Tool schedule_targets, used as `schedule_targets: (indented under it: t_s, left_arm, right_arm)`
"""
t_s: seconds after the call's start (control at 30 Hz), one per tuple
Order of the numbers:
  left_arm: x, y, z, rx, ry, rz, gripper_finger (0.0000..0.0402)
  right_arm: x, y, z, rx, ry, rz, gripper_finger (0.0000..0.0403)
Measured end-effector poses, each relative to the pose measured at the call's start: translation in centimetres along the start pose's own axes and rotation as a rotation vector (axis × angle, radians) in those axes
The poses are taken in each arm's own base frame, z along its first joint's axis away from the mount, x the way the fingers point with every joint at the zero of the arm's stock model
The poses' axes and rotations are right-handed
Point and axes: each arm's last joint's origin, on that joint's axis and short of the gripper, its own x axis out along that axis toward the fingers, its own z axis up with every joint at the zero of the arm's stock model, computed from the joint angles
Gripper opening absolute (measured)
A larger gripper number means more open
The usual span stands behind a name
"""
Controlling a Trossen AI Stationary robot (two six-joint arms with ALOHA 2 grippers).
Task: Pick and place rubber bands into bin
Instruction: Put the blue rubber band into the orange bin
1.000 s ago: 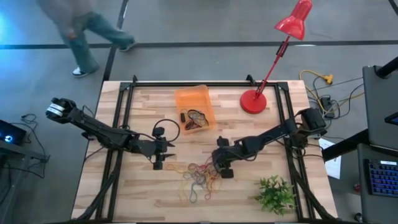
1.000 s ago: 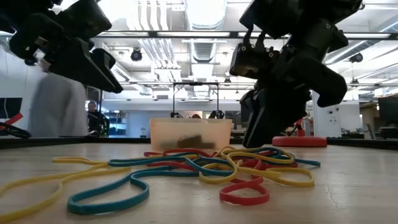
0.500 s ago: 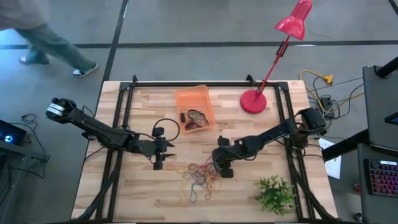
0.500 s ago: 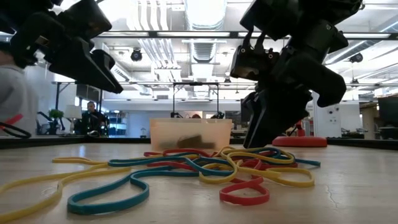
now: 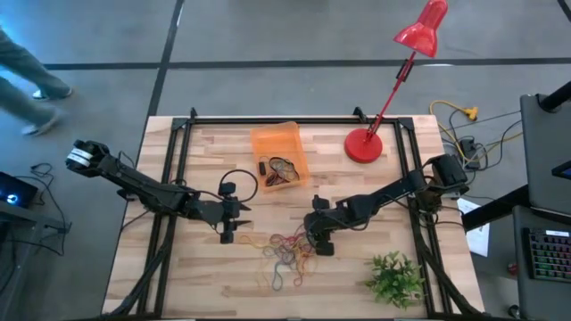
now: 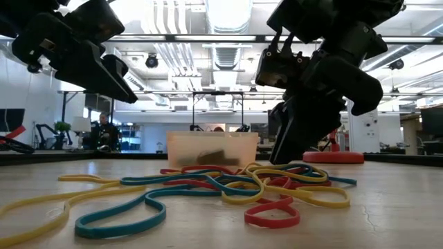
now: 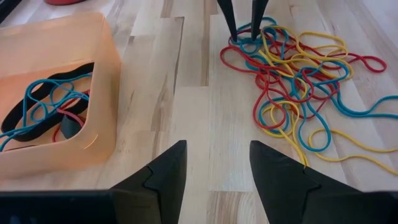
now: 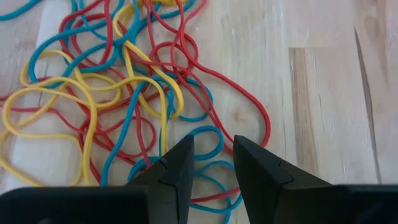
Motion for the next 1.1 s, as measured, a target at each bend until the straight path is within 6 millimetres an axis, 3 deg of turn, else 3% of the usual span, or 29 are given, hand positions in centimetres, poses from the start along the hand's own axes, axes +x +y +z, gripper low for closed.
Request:
schedule_targets:
  t_s: [0.33,0.57,0.7,0.87,1.1]
  left_arm:
    - [0.0,0.0,0.0,0.0,0.0,0.0,0.016]
    - [0.0,0.0,0.0,0.0,0.001,0.0,0.016]
    - [0.0,0.0,0.0,0.0,0.001,0.0,0.016]
    - [0.0,0.0,0.0,0.001,0.001,0.0,0.016]
    - [0.0,0.0,0.0,0.001,0.002,0.0,0.016]
  right_arm:
    - [1.6,0.0,-0.6,0.022,0.036,0.031,0.0095]
    - [1.3,0.0,-0.4,0.02,0.027,0.032,0.0098]
    - [1.1,0.0,-0.4,-0.002,0.031,0.03,0.0075]
    - [1.1,0.1,-0.4,-0.036,0.03,0.029,0.0017]
    - [0.4,0.0,0.0,-0.048,-0.004,-0.003,0.0008]
